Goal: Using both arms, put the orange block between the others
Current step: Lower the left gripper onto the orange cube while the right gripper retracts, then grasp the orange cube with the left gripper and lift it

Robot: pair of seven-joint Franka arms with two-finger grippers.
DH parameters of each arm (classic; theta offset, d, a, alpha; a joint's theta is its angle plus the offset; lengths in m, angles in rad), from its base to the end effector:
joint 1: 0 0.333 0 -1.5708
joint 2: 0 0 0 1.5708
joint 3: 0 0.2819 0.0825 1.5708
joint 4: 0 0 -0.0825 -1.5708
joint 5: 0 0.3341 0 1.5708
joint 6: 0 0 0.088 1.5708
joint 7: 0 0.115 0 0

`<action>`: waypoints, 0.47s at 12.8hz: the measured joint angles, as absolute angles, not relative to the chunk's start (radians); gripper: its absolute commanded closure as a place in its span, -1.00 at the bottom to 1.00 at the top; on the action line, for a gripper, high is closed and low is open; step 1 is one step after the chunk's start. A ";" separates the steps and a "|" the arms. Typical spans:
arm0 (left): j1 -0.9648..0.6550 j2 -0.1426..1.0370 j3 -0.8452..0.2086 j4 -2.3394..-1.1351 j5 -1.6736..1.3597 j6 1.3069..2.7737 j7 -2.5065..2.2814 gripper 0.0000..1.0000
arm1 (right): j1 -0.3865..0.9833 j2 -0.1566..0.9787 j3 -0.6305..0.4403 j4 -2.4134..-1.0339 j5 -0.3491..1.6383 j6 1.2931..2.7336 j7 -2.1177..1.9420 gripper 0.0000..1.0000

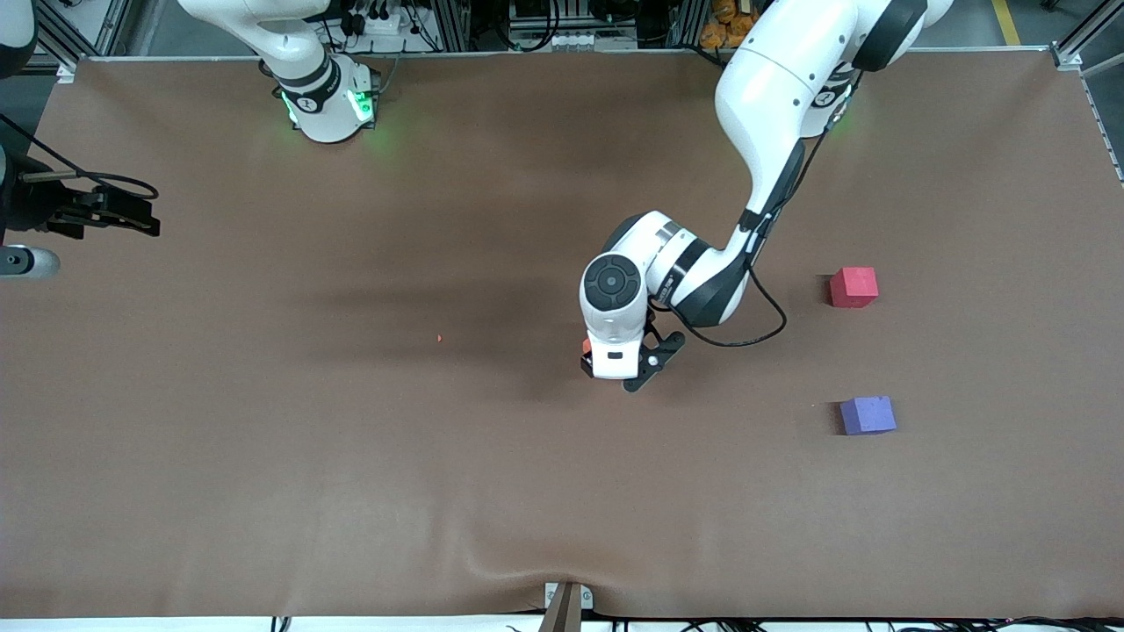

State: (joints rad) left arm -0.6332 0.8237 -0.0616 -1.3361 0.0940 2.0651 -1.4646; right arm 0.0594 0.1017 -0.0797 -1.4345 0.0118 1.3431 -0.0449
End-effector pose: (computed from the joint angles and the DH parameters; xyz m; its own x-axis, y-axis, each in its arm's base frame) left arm 0.5184 -0.4141 0.2249 0.7397 0.6725 0.0230 0.6712 -0.7350 -0.0962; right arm 0.5059 -0.0066 0.5695 0.9812 0.0265 -0.1912 0.0246 -0.9996 -0.0123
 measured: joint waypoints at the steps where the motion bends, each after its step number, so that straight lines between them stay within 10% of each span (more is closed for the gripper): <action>1: -0.635 0.827 -0.062 -1.336 0.094 2.065 -1.465 -1.00 | 0.059 0.100 -0.080 -1.435 0.012 1.343 -0.045 -1.00; 6: -0.650 0.842 -0.063 -1.336 0.094 2.083 -1.465 -0.93 | 0.058 0.099 -0.083 -1.435 0.012 1.343 -0.045 -1.00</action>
State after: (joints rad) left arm -0.6503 0.8424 -0.0627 -1.3360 0.0940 2.0827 -1.4646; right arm 0.0580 0.0990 -0.0827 -1.4345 0.0118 1.3428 -0.0449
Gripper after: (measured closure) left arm 0.000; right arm 0.000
